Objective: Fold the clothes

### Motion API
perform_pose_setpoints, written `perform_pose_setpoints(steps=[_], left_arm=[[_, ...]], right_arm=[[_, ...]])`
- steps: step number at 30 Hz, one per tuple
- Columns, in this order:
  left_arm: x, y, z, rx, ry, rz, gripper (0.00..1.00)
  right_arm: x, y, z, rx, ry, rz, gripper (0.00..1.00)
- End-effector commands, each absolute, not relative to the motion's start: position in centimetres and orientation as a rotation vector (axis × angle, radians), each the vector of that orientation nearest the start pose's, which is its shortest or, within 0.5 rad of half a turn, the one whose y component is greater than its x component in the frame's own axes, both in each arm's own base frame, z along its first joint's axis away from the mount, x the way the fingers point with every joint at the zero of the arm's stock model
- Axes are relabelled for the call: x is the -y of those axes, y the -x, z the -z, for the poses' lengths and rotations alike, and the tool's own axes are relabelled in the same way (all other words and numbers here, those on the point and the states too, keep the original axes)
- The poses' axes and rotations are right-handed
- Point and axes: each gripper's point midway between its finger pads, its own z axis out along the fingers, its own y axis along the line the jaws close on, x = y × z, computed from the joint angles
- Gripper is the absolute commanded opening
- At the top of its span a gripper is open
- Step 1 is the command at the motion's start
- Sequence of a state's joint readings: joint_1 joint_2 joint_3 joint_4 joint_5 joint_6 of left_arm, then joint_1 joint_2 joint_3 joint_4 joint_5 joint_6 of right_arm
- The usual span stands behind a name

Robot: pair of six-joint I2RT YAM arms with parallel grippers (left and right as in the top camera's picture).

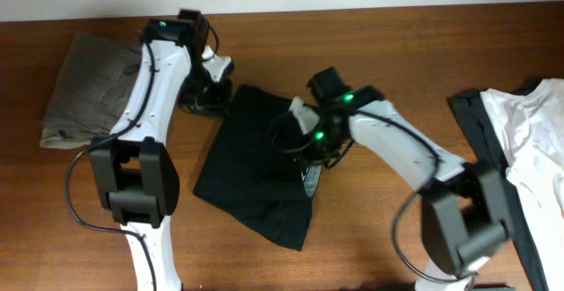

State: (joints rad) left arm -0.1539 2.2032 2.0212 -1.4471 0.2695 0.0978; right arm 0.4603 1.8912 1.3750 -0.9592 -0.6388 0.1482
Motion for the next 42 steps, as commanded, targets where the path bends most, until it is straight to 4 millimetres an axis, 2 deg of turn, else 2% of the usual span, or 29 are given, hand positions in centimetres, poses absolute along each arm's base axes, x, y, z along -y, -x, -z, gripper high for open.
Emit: perform_pose_setpoints(steps=[1,2,4,5,7,8,9,12,13,14,15,17,20,22,24,25,27,30,32,35,37,38,39,41,42], left_arm=[[12.6,-37.3,-6.8,-3.187,-0.481,0.686,0.3],[12.7,-35.9,-5.4,-3.224,-0.492,0.729,0.28],[12.4,-33.5,-3.1,-3.299,-0.476,0.747,0.25],[12.2,-32.6,-2.4,-3.327,-0.469,0.754,0.24],[11.8,-30.9,-1.6,-3.379,-0.479,0.768,0.21],[11.6,-30.4,-1.6,-3.394,-0.486,0.768,0.21],[11.4,-30.0,-1.6,-3.408,-0.512,0.764,0.21],[9.8,-29.7,-1.1,-3.457,-0.55,0.598,0.21],[9.8,-29.8,-1.1,-3.453,-0.551,0.595,0.21],[9.8,-30.0,-1.0,-3.446,-0.542,0.591,0.21],[9.9,-30.2,-0.9,-3.438,-0.541,0.589,0.22],[9.9,-30.5,-0.8,-3.423,-0.543,0.585,0.22],[9.9,-30.5,-0.8,-3.423,-0.544,0.584,0.22],[9.9,-30.5,-0.8,-3.424,-0.544,0.583,0.22],[9.9,-30.5,-0.8,-3.423,-0.544,0.584,0.22],[9.9,-30.4,-0.8,-3.428,-0.543,0.585,0.33],[9.8,-30.1,-1.0,-3.44,-0.541,0.588,0.33],[9.8,-29.6,-2.1,-3.478,-0.533,0.607,0.33],[10.8,-29.3,-4.0,-3.489,-0.494,0.728,0.35],[11.4,-31.2,-6.0,-3.419,-0.472,0.781,0.39],[11.0,-32.6,-9.6,-3.374,-0.512,0.782,0.39],[11.0,-33.8,-11.6,-3.308,-0.538,0.767,0.35],[11.3,-34.2,-12.7,-3.262,-0.542,0.776,0.37],[11.4,-34.3,-16.4,-3.155,-0.535,0.75,0.39],[11.3,-33.9,-18.2,-3.111,-0.522,0.723,0.39]], right_arm=[[-24.7,-24.7,-4.5,-3.297,0.487,-0.939,0.15],[-24.1,-23.4,-3.8,-3.387,0.461,-0.908,0.15],[-23.0,-22.8,-3.1,-3.466,0.417,-0.814,0.14],[-22.4,-23.0,-2.7,-3.484,0.38,-0.726,0.13],[-21.7,-23.9,-3.0,-3.455,0.366,-0.685,0.1],[-21.2,-25.0,-3.8,-3.413,0.355,-0.664,0.1],[-20.6,-26.7,-5.4,-3.334,0.359,-0.655,0.1],[-19.9,-31.7,-10.8,-3.088,0.387,-0.702,0.11],[-19.7,-33.0,-11.9,-3.033,0.369,-0.71,0.11],[-19.4,-35.3,-13.2,-2.948,0.347,-0.717,0.11],[-19.3,-37.1,-13.6,-2.875,0.34,-0.719,0.16],[-19.8,-39.3,-12.9,-2.794,0.345,-0.724,0.17],[-20.4,-40.7,-9.3,-2.814,0.283,-0.733,0.17],[-19.3,-40.7,-5.6,-2.921,0.181,-0.679,0.11],[-17.3,-40.7,-2.2,-3.018,0.014,-0.589,0.05],[-15.9,-40.6,-0.7,-3.064,-0.097,-0.563,0.04],[-14.5,-40.6,-0.4,-3.083,-0.16,-0.556,0.04],[-13.4,-40.6,-2.2,-3.066,-0.162,-0.559,0.04],[-13.5,-40.3,-5.4,-3.014,-0.034,-0.567,0.05],[-14.1,-39.5,-9.8,-2.931,0.108,-0.576,0.05],[-14.1,-38.8,-13.4,-2.854,0.166,-0.578,0.09],[-14.1,-38.5,-14.9,-2.821,0.181,-0.582,0.09],[-14.1,-38.4,-15.8,-2.8,0.186,-0.584,0.09],[-14.4,-37.4,-18.1,-2.755,0.202,-0.632,0.09],[-14.3,-37.1,-18.4,-2.754,0.202,-0.632,0.09]])
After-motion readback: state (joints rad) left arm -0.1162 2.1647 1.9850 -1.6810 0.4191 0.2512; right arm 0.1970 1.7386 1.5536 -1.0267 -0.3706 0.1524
